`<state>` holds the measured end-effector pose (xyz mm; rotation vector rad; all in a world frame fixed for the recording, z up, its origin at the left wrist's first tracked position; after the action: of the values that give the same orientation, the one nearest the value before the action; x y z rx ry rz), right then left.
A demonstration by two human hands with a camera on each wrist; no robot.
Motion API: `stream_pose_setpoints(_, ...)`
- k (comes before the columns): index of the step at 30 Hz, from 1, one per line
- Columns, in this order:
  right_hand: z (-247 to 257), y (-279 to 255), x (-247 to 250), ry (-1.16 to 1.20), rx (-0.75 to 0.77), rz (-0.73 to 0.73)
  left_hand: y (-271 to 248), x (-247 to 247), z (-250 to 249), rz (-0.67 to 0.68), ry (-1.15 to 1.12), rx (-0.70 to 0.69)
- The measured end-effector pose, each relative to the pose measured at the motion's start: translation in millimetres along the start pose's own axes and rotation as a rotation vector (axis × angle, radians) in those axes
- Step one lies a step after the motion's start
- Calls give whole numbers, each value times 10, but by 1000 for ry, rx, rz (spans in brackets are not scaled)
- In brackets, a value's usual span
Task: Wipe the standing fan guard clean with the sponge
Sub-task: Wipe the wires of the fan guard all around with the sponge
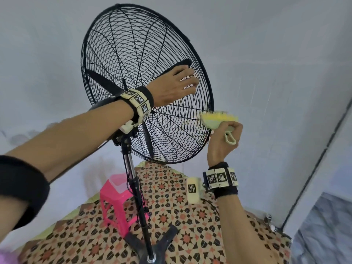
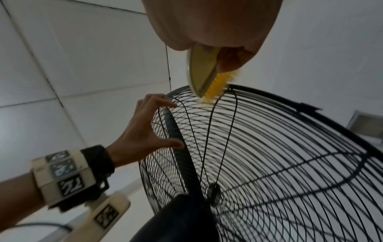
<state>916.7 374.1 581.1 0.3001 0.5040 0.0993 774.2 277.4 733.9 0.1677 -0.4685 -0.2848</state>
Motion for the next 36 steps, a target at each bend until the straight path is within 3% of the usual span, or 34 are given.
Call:
stream_pose_setpoints(1, -11, -50, -42, -8, 4, 7, 8, -10, 0, 1, -9, -8)
stream_pose_setpoints(4, 64, -343, -205, -83, 136, 246, 37, -43, -7, 20, -8, 5)
stream_pose_setpoints(5, 51, -375, -217, -101, 154, 258, 27, -59, 13, 8, -9, 18)
stream_pose_setpoints(9, 48, -298, -173, -36, 132, -18, -125, -103, 149, -58, -44, 69)
stream_pose_setpoints(10, 48, -340, -198, -32, 144, -29, -172, -101, 201, -59, -50, 97)
stream_pose_setpoints(14, -29, -695, -462, -124, 256, 218, -324, -127, 466, 26, -86, 295)
stream_pose_setpoints(17, -138, -826, -659, -250, 229, 407, -411, -163, 570, 65, -69, 313)
stream_pose_setpoints(22, -111, -1023, -992, -247, 259, 717, -497, -201, 678, 61, -14, 303)
stream_pose_setpoints(25, -217, -1065, -1192, -203, 131, 840, -493, -194, 743, 88, -37, 385)
stream_pose_setpoints(28, -320, -1085, -1314, -287, 114, 968, -456, -214, 751, 108, -63, 410)
stream_pose_setpoints(30, -383, -1119, -1384, -326, 154, 1018, -426, -228, 760, 106, -67, 401)
stream_pose_setpoints(36, -382, -1176, -1592, -466, 413, 968, -387, -205, 856, 95, -54, 323)
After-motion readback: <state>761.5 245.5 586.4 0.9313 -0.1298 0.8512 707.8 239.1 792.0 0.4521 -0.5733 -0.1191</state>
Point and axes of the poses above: each hand's wrist, its own y-axis towards the middle knuckle, its own x-axis out of the back of the hand, z = x × y, the point moved 4 cm from there along y, towards the middle knuckle, and after that the axes turned 3 degrees about -y, right-handed, at the moved point
